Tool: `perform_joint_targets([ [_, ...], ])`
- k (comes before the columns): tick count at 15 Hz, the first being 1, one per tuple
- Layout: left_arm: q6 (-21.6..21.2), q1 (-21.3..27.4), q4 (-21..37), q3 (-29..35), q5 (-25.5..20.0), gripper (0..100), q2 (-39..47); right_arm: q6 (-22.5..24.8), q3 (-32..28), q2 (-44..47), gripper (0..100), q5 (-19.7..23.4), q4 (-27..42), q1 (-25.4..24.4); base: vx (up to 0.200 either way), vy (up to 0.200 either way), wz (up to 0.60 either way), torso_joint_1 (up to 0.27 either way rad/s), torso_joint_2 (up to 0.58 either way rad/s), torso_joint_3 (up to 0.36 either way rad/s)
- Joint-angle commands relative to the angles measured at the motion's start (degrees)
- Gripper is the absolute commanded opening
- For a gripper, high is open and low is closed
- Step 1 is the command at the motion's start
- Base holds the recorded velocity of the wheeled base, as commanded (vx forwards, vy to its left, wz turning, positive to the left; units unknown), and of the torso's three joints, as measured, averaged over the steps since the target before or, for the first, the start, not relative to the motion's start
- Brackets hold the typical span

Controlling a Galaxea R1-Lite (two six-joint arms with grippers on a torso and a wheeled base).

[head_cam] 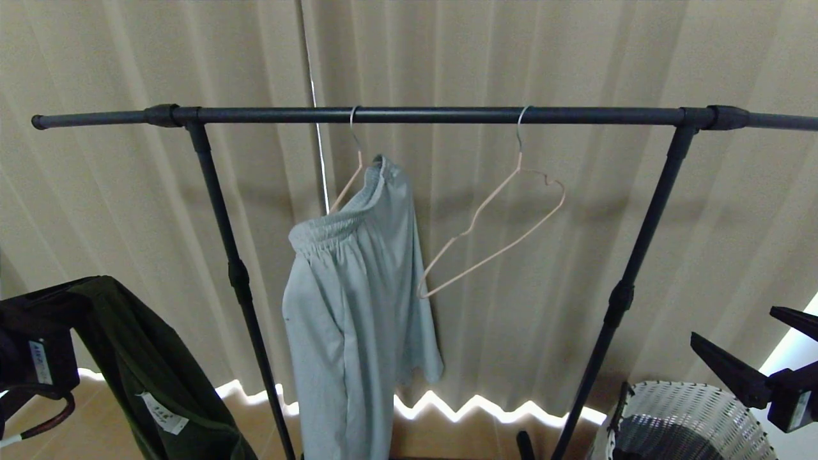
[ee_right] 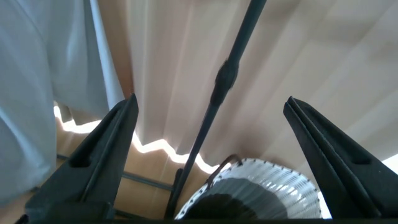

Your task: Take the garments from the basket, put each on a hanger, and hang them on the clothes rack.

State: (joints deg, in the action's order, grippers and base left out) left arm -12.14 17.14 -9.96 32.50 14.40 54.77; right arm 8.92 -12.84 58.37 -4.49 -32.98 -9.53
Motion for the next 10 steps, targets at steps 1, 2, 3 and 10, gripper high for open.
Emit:
perform_joint_targets([
  [1,-0.1,0.0,-0.1,-0.2,0.0,0,-0.1,0.0,-0.2,-0.1,100,0.1,-0.1,0.0,0.000,0.000,0.00,0.222,-0.49,-0.276],
  [2,-0.1,0.1,-0.1,-0.5,0.0,0,-0.1,-0.1,-0.3,-0.1,100,0.1,-0.1,0.0,0.000,0.000,0.00,0.217,-0.49,-0.276],
  [3,-0.1,0.1,-0.1,-0.4,-0.5,0,-0.1,-0.2,-0.2,-0.3,100,0.0,-0.1,0.0,0.000,0.000,0.00,0.227,-0.50,-0.286],
  [10,-0.3,0.1,-2.4,-1.2,-1.2,0,0.0,0.1,-0.5,-2.0,100,0.0,0.0,0.4,0.000,0.000,0.00,0.167,-0.37,-0.198],
])
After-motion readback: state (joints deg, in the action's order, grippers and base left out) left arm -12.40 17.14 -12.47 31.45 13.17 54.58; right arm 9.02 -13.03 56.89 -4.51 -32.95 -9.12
